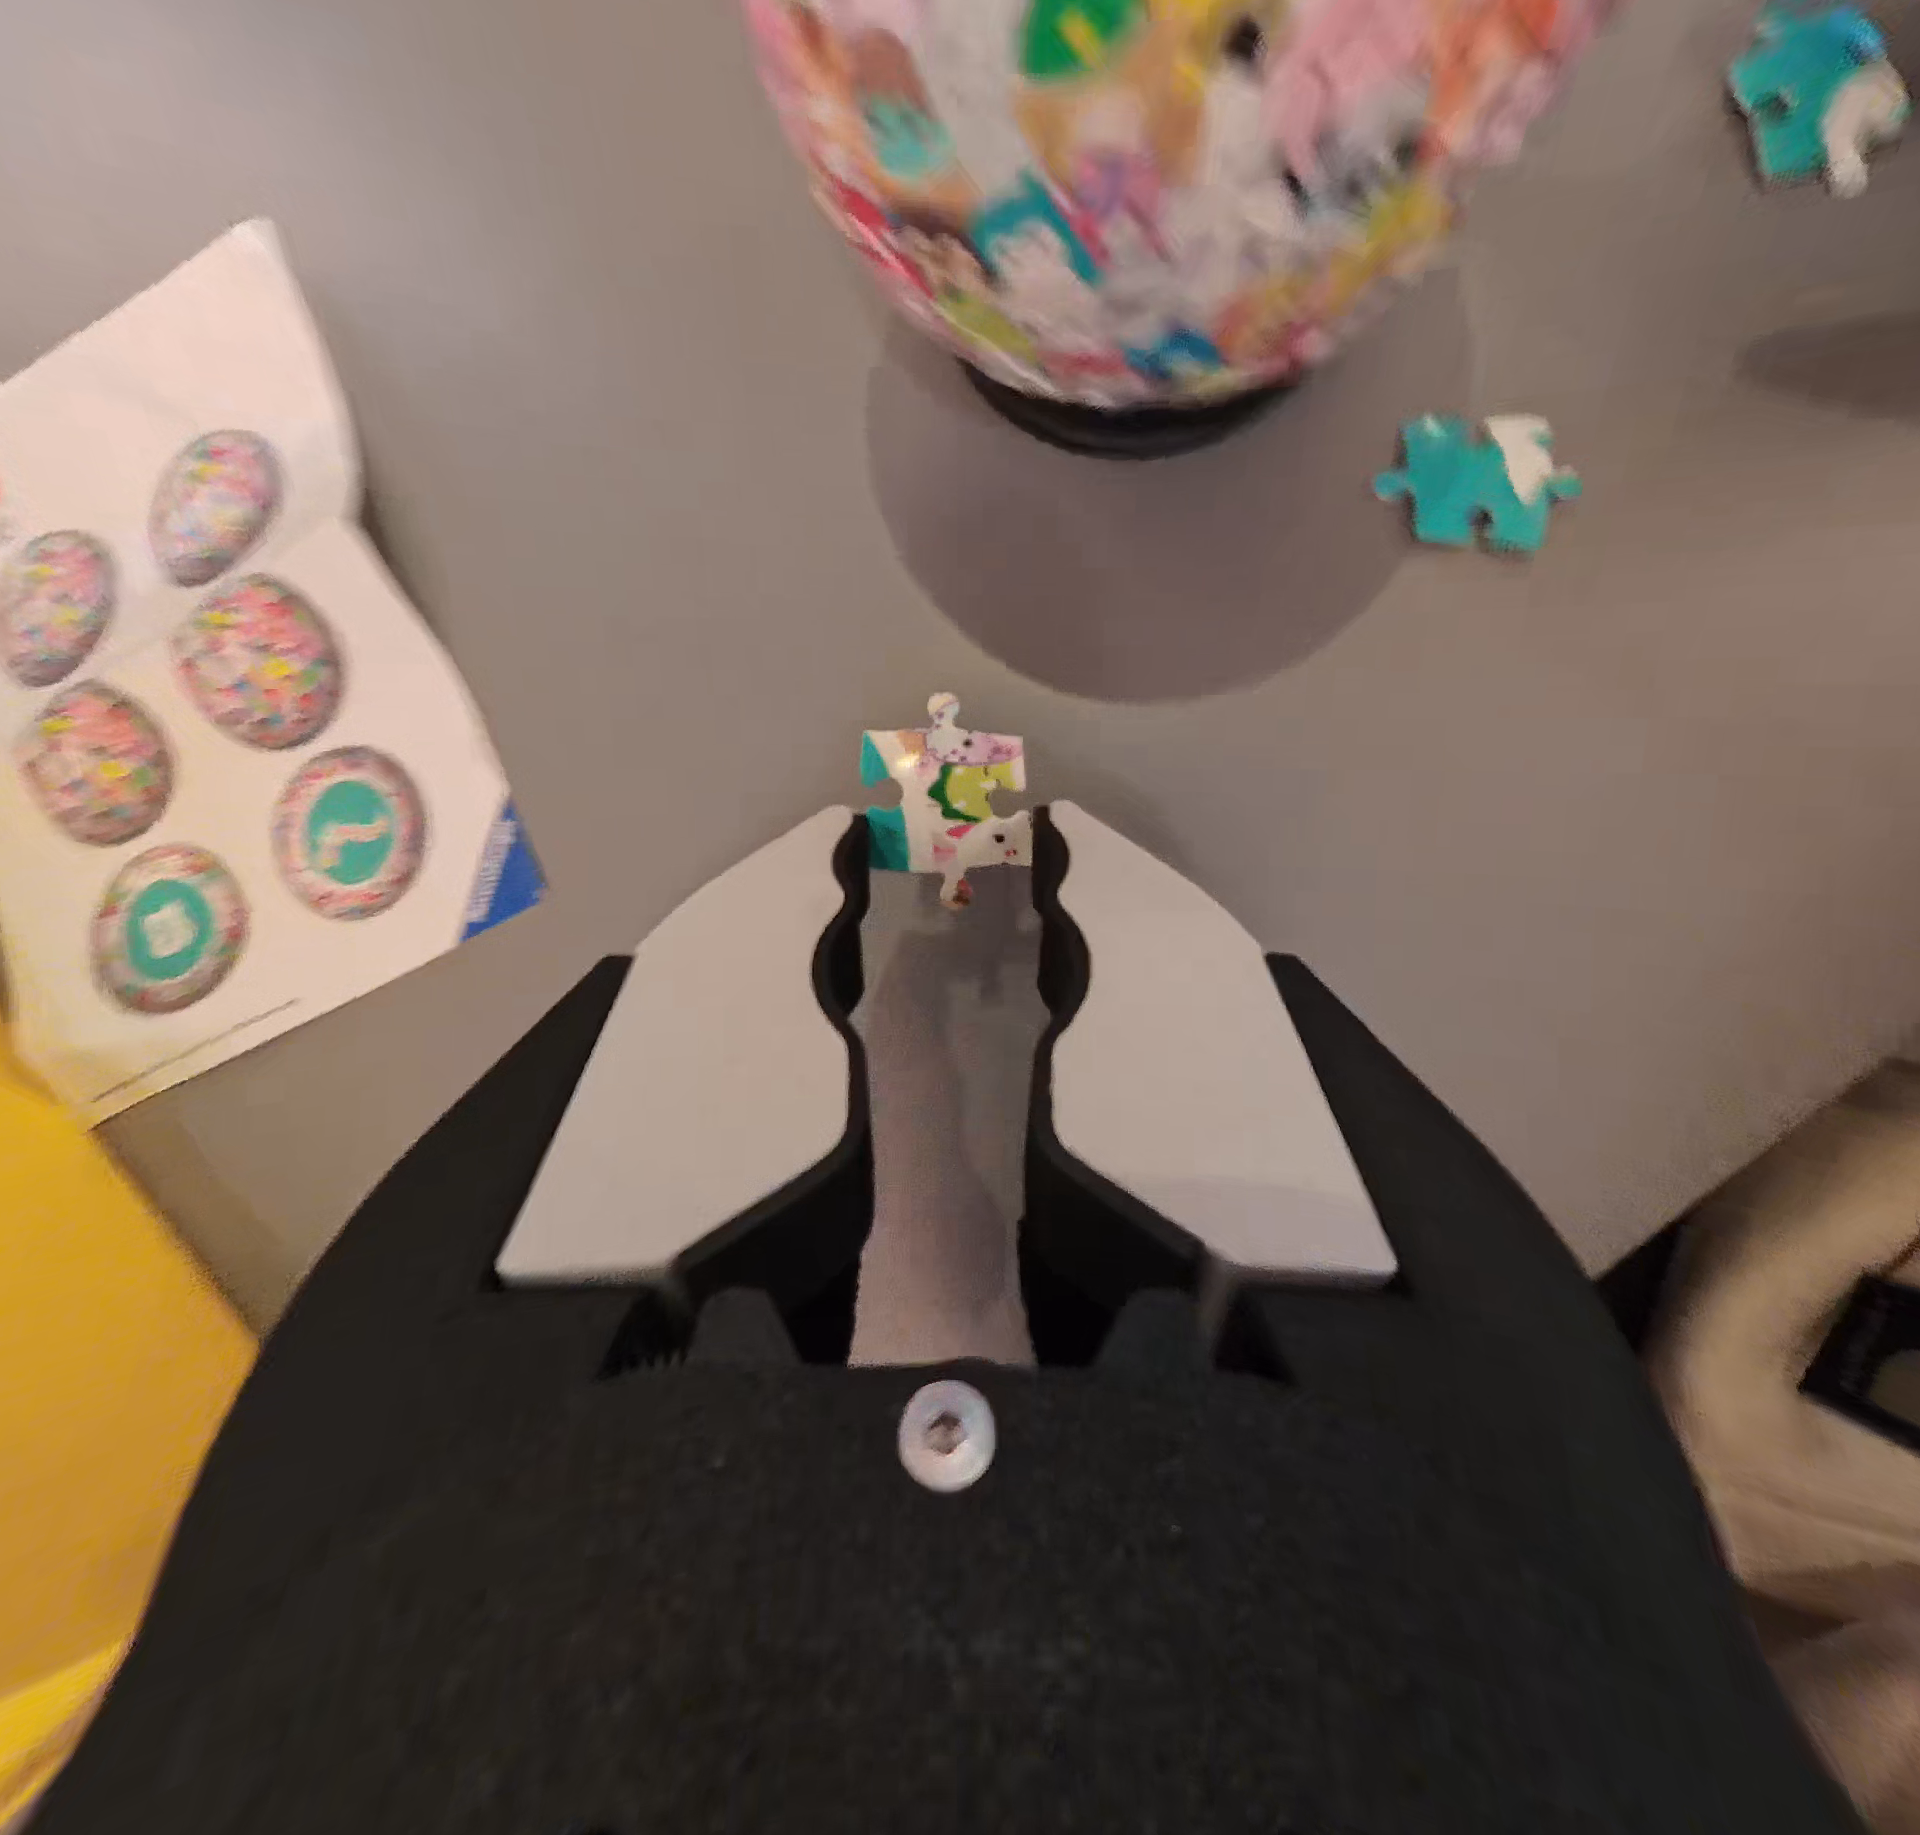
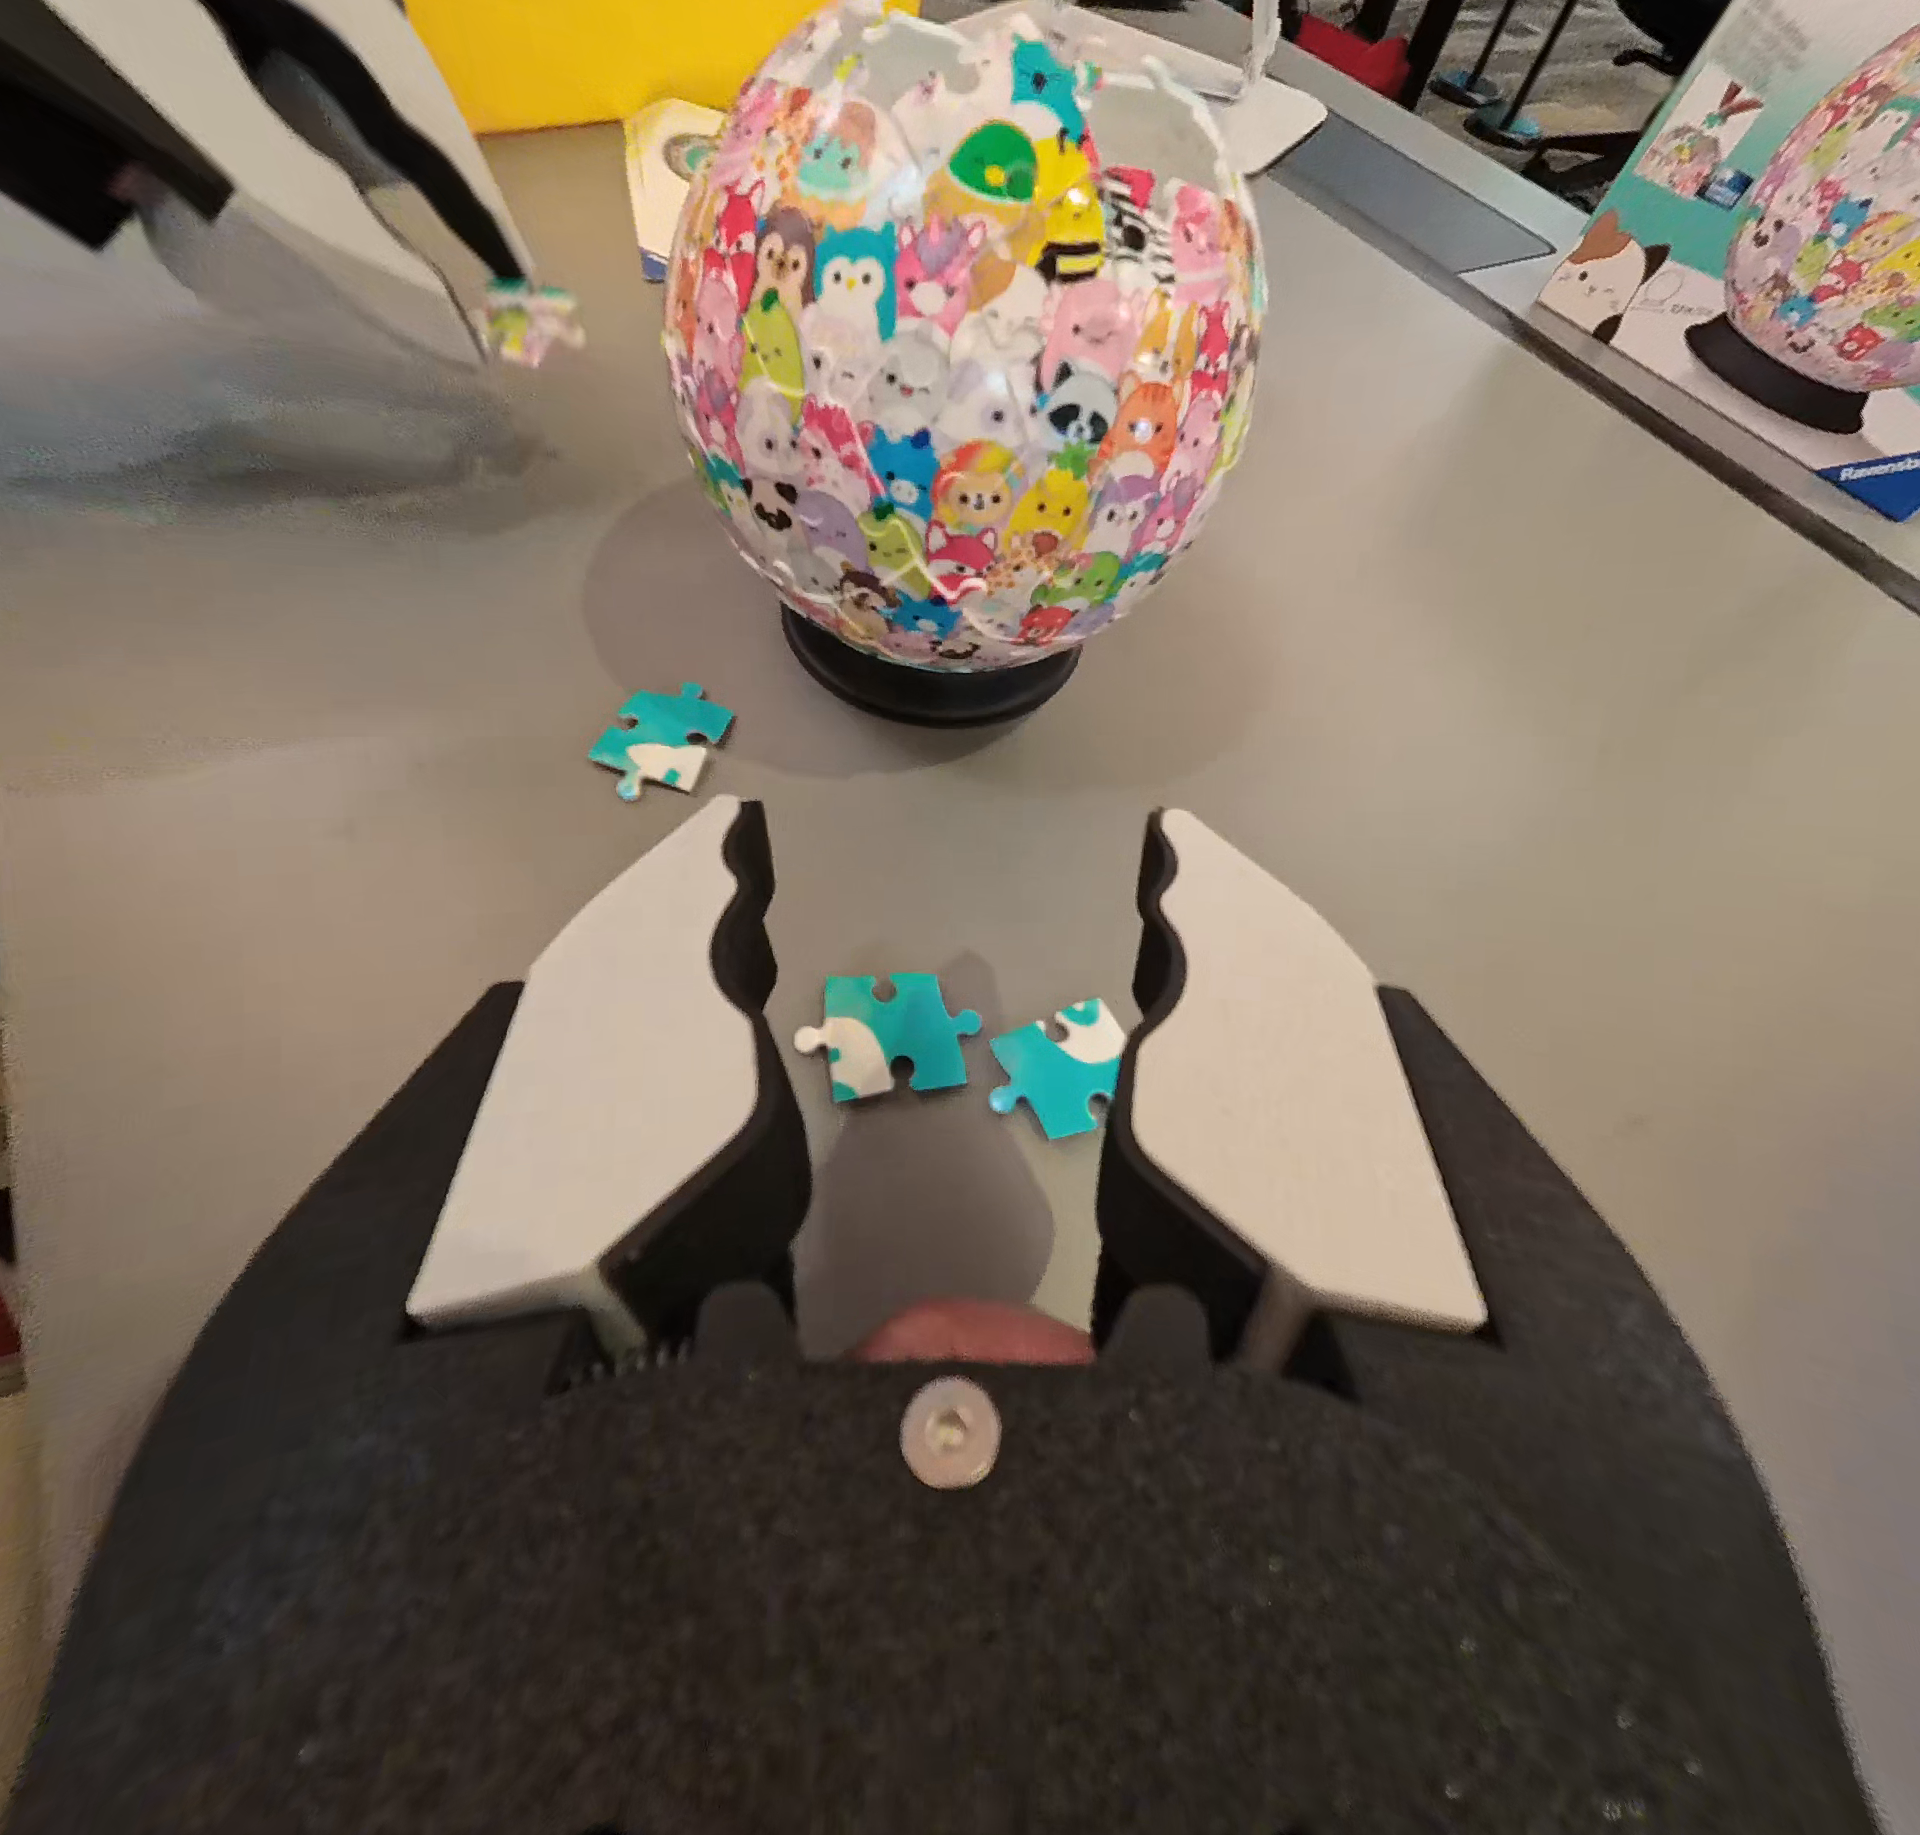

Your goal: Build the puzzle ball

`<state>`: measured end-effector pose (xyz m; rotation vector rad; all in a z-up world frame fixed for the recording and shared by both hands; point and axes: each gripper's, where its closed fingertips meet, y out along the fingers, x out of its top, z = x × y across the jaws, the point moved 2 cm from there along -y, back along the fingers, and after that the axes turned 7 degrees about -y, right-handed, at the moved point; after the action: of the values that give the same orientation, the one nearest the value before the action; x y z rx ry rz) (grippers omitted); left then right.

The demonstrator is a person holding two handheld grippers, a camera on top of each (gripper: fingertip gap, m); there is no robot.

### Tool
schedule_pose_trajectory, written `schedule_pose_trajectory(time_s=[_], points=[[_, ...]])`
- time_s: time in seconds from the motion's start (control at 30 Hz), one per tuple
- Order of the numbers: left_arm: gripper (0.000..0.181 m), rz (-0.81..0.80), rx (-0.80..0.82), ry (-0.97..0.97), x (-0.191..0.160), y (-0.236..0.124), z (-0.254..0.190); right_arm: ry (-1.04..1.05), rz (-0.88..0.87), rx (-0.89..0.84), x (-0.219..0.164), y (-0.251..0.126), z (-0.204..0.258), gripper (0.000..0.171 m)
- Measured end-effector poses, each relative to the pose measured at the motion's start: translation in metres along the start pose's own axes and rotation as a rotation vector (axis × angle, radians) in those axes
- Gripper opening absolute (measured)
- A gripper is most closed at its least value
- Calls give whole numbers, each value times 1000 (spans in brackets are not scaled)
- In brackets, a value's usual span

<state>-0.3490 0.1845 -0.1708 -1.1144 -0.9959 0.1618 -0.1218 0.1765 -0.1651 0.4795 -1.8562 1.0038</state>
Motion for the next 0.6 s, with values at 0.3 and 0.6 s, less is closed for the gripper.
schedule_pose_trajectory(time_s=[0.3, 0.6], points=[[29, -133, -32, -51, 135, -37, -18, 6, 30, -63, -10, -5, -24, 67], [29, -59, -15, 46, 156, -17, 6, 98, -23, -50, -10, -7, -46, 67]])
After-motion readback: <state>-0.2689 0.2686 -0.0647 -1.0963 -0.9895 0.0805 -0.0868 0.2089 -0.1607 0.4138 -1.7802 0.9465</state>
